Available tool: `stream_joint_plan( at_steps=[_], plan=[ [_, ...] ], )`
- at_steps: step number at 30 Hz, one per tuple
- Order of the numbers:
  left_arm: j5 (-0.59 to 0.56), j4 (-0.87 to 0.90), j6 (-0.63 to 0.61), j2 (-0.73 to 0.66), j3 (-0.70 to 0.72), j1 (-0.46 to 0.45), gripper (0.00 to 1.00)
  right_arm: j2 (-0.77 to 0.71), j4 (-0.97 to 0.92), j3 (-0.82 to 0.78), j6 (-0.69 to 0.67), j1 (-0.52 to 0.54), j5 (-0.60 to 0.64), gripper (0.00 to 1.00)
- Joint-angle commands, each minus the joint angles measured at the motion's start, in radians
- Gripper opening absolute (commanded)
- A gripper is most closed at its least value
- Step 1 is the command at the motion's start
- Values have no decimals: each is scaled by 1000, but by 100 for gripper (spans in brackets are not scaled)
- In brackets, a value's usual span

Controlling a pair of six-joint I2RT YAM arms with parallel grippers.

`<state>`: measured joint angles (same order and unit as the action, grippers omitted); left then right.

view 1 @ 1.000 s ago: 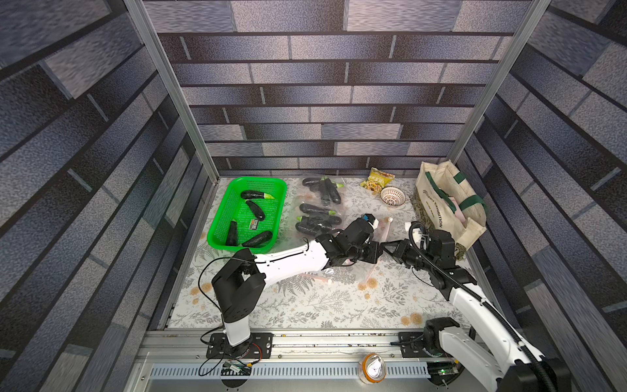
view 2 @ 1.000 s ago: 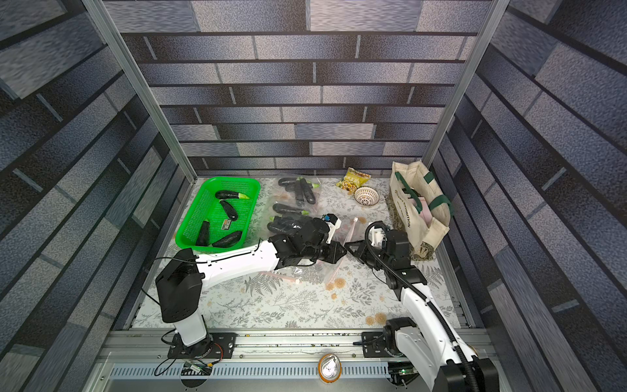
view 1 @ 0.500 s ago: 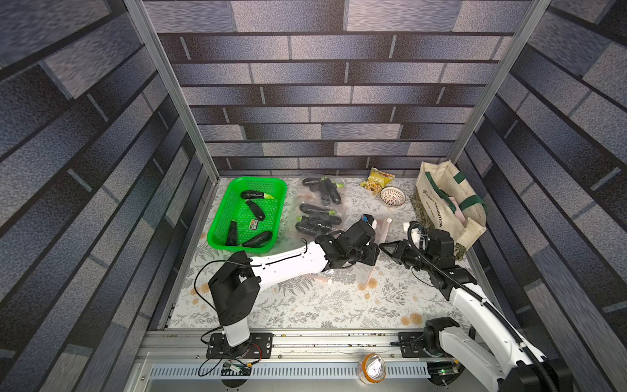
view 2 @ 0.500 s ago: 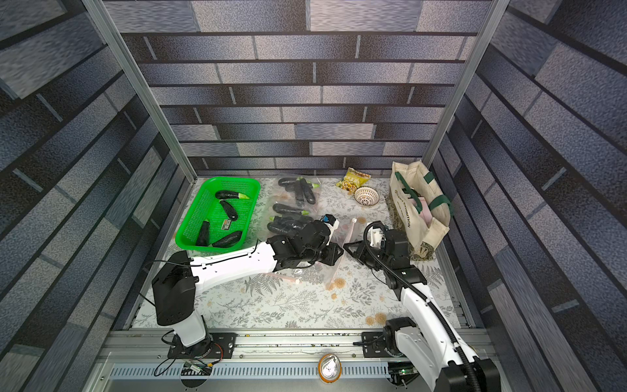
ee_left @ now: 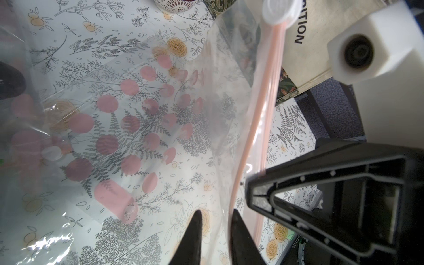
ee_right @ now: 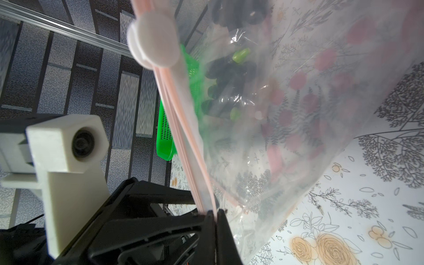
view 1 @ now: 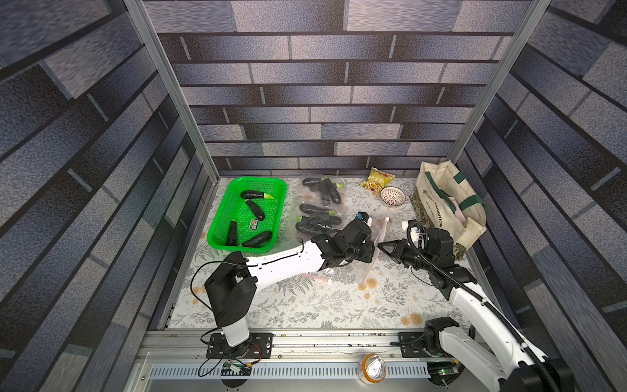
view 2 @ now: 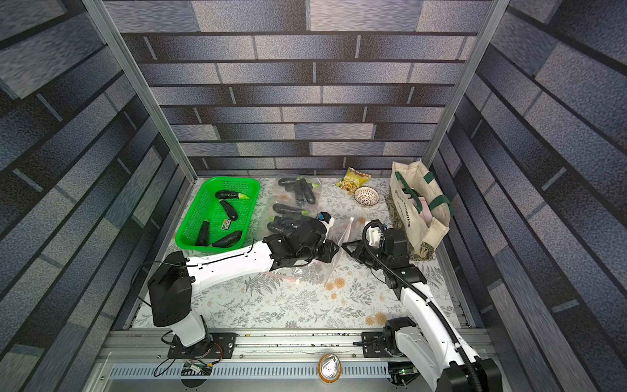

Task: Place the eggplant in a zip-top bag and seal the zipper
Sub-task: Open the zipper food storage bag.

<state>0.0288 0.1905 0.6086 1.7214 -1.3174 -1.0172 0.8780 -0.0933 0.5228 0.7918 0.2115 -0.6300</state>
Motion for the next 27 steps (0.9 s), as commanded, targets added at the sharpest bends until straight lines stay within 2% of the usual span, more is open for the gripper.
stream_joint_plan(
  at_steps=[1,9,12,13,16,27],
  plan=[
    [-41,37,-3,21,-33,0,21,3,2,43,-9,12,-14,0],
    [-97,86,1,61,-78,-9,15,-9,-16,52,-11,23,6,0],
    [-96,79,8,63,-83,-10,1,-11,-40,59,-13,29,30,0],
    [-96,72,13,60,-82,-13,0,-13,-65,65,-17,31,58,0],
    [-92,53,40,44,-79,-20,0,-6,-116,84,-31,38,117,5],
    [-102,12,52,15,-71,-40,0,34,-145,110,-38,85,208,23]
  ],
)
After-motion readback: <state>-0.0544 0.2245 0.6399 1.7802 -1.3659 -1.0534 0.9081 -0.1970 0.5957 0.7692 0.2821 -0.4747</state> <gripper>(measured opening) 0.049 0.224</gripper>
